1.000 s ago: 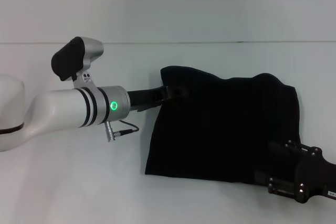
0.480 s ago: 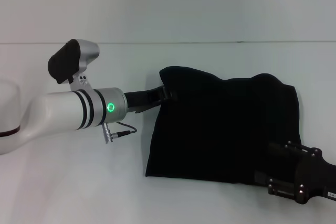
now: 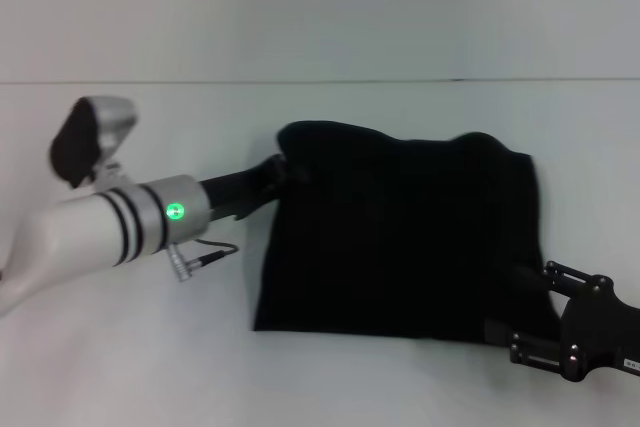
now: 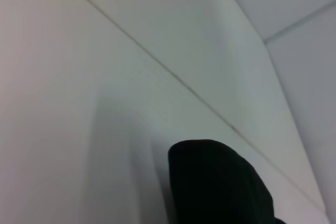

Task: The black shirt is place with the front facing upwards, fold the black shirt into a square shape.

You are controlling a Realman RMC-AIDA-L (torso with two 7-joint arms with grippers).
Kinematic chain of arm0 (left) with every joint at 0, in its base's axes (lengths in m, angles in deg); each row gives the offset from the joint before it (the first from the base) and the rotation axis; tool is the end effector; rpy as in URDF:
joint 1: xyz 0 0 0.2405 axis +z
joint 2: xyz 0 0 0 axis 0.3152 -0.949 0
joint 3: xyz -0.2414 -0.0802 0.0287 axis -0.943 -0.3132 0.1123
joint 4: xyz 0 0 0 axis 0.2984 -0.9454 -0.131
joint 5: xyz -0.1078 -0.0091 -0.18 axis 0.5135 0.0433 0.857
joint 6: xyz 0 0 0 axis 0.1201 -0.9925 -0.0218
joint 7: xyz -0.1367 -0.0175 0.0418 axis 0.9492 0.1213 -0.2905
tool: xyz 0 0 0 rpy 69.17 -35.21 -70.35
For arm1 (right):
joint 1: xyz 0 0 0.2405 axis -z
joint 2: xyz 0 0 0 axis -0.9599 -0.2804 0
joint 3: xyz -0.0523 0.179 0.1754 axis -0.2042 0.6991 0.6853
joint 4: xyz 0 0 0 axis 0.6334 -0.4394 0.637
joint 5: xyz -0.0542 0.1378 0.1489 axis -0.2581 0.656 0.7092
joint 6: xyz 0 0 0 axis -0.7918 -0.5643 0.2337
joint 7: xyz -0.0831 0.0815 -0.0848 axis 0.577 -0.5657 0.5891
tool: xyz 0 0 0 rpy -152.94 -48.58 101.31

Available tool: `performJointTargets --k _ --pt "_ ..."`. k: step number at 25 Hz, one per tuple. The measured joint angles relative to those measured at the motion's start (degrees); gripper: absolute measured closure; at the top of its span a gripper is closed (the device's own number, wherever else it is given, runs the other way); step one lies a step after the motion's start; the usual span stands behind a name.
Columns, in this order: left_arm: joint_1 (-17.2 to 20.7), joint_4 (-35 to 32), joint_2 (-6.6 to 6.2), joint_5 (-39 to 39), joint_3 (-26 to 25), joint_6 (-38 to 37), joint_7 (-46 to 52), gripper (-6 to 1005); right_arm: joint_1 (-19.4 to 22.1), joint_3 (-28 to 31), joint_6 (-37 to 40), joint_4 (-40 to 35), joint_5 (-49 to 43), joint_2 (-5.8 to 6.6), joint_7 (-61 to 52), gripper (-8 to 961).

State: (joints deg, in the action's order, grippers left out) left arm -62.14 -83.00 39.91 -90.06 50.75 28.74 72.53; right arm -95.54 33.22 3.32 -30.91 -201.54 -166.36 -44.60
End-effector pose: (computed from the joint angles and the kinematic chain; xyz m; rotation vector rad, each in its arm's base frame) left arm -0.2435 0.4006 -0.0852 -1.8706 -1.8838 -0.8225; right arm 0.3264 0.2713 -0.0188 -2.5661 0.4171 0.6523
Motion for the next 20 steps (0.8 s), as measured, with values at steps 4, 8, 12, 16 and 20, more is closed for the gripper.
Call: performJointTargets --k 4,8,12,16,20 --pt "3.1 0.0 -0.07 4.3 -1.8 0.0 -0.4 918 -0.3 0.1 -0.1 -0.2 0.2 0.01 0.0 147" --pt "5.2 -0.1 -0.11 7.1 -2.5 0.0 -0.9 918 -0.8 0.2 -0.9 -0.1 0.3 0.01 0.0 147" --pt "6.0 -0.3 -0.21 7.9 -3.2 0.2 -1.3 919 -1.0 0.2 -1.7 0.0 0.3 -0.04 0.0 147" --pt "5.6 -0.4 -1.47 7.8 -3.2 -0.1 -1.9 919 -1.4 0.3 -1.9 0.0 0.4 -0.07 0.0 146" --pt "5.0 -0.3 -2.36 7.7 -3.0 -0.5 -2.0 918 -1.7 0.4 -2.1 0.0 0.5 -0.08 0.0 146"
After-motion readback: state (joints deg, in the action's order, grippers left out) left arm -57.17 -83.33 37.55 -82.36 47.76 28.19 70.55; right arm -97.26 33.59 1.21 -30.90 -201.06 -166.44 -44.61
